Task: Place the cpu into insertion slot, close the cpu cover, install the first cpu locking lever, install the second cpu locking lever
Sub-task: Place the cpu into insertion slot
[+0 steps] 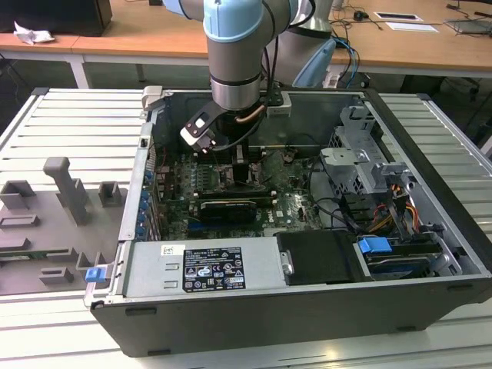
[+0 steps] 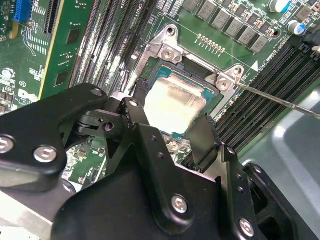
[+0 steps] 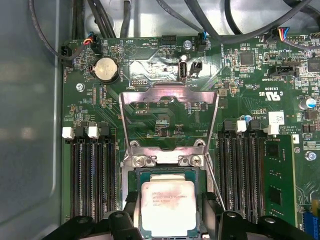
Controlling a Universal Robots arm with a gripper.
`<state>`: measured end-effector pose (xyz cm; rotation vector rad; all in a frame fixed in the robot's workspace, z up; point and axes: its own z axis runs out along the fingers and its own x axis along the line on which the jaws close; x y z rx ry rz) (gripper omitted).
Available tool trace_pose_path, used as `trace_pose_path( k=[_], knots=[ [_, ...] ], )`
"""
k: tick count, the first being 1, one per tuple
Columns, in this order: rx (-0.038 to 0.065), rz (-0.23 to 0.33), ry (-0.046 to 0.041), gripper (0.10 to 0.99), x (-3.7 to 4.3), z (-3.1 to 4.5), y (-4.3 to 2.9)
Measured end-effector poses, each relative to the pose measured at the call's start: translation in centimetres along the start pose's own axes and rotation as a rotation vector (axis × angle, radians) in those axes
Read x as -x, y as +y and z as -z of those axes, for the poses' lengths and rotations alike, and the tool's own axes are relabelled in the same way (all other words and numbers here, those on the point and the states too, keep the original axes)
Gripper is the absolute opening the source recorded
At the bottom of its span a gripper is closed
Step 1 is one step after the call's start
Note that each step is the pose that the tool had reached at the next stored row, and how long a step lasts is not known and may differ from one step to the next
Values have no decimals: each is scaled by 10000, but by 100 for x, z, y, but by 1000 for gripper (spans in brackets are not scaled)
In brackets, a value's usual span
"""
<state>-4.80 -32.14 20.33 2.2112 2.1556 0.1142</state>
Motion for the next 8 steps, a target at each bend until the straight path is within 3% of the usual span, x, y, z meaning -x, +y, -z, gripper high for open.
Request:
trace_pose_path(
  k=[2,5,6,7,8],
  knots=[
    [0,0,0,608,-1,3,0],
    [1,2,-18,596,-3,82,8],
    [2,4,-36,529,-3,90,8],
    [1,4,-49,404,-3,96,9],
    [1,6,-70,404,-2,107,9]
  ],
)
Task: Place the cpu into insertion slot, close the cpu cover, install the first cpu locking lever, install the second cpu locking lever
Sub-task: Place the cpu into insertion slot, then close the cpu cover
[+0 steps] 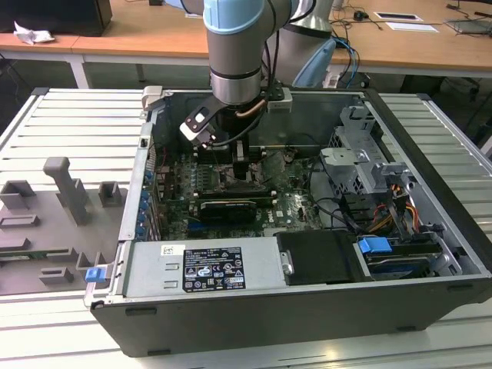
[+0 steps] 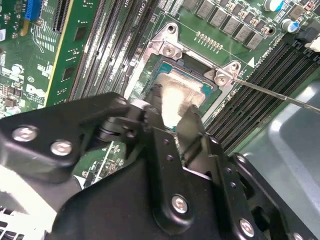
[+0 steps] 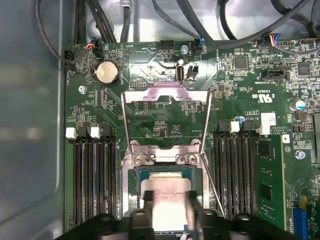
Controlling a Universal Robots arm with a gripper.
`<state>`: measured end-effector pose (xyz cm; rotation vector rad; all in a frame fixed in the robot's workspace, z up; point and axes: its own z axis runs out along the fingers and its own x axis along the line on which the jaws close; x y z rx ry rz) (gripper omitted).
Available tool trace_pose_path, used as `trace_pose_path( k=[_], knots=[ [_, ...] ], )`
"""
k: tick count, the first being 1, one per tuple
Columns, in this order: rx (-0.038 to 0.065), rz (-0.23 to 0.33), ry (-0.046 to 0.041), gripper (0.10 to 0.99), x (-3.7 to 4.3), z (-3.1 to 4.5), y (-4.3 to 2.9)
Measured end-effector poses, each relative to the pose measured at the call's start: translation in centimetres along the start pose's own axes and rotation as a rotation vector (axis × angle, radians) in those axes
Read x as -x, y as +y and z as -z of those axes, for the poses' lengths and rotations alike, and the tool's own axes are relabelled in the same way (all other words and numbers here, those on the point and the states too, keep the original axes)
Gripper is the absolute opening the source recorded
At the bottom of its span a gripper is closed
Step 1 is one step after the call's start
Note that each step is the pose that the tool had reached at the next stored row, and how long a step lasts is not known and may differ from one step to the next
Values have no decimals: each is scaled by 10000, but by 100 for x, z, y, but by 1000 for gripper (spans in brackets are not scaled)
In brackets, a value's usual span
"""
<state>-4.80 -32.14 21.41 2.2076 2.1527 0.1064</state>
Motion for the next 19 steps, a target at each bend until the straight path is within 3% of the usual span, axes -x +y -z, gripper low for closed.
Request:
trace_pose_path(
  k=[2,3,4,5,16,19],
  knots=[
    [1,3,-19,282,-1,14,2],
    [2,3,-21,161,-1,19,3],
    [2,3,-24,161,-1,23,3],
    [2,3,-24,106,-1,28,3],
    [1,4,-25,106,-2,81,13],
    [-20,3,-24,106,-3,73,101]
  ],
)
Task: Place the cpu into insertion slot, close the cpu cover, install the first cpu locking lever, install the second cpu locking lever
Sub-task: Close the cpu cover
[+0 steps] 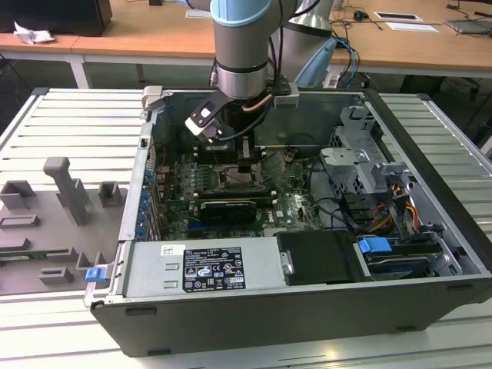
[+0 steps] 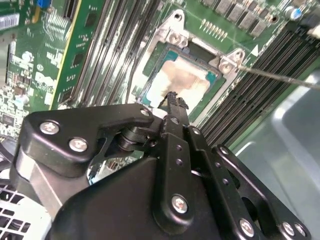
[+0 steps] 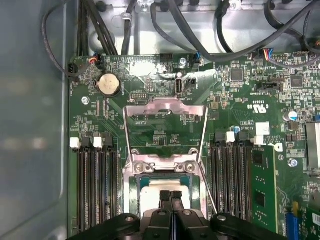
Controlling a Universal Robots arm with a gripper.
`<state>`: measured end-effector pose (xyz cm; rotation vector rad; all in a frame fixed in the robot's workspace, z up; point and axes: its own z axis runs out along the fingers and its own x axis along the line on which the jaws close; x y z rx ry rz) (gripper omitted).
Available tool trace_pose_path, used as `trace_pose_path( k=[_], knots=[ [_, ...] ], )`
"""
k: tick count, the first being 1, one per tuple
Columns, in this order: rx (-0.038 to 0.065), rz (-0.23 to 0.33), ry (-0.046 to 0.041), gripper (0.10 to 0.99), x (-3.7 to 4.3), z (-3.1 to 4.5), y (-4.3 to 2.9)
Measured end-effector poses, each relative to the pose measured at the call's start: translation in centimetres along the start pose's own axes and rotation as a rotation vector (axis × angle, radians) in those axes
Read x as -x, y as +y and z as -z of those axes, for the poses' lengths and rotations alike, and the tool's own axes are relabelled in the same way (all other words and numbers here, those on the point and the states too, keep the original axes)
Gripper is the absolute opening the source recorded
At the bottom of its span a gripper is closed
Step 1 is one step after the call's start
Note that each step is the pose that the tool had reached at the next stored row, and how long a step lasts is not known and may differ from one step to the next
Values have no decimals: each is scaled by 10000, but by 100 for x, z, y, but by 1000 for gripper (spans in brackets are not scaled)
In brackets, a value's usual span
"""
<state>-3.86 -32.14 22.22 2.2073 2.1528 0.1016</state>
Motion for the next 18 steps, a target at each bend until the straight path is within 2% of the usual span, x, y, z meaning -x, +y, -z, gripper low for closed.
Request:
trace_pose_path(
  k=[5,7,12,17,18],
  knots=[
    [-28,-2,15,106,3,-1,25],
    [-27,0,7,106,-2,95,34],
    [-27,4,-42,106,-9,220,44],
    [-26,4,-49,106,-12,282,51],
    [-25,2,-47,106,-15,289,70]
  ],
)
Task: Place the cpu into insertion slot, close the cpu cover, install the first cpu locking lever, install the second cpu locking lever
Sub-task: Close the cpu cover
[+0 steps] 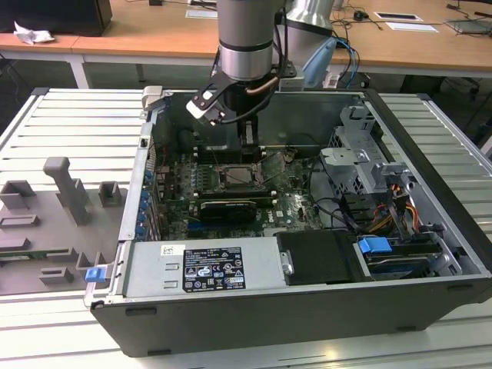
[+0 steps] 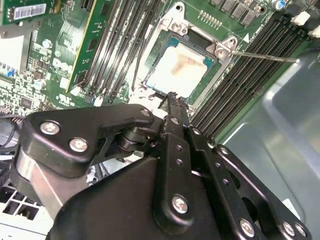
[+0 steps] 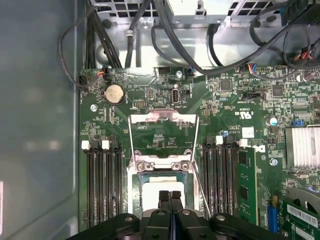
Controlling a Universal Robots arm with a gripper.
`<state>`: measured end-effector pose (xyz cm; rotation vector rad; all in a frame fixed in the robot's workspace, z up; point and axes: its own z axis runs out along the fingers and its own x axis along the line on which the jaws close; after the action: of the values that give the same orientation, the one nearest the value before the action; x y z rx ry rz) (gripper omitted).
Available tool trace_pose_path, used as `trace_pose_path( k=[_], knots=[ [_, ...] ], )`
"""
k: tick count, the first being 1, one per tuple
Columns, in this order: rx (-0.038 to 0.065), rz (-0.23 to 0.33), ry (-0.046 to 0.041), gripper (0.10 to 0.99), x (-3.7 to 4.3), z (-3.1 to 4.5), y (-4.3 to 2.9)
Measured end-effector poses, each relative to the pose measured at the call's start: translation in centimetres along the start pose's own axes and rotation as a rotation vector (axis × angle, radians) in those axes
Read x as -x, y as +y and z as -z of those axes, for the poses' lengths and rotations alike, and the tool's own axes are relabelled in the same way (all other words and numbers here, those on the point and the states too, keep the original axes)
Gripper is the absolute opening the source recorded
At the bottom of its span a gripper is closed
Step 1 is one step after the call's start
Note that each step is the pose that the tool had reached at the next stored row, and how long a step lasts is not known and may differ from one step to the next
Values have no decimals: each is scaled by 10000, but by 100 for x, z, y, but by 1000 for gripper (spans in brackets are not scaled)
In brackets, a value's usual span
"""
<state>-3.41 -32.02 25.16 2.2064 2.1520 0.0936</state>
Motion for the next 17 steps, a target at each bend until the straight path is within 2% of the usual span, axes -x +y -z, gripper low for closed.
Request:
trace_pose_path(
  k=[7,9,13,15,17],
  knots=[
    [-7,1,-3,106,-8,8,172],
    [-7,1,-2,106,-12,11,201],
    [-8,2,-3,106,-23,61,244],
    [-10,1,-5,106,-31,57,323],
    [-13,3,-4,106,-35,52,372]
  ],
)
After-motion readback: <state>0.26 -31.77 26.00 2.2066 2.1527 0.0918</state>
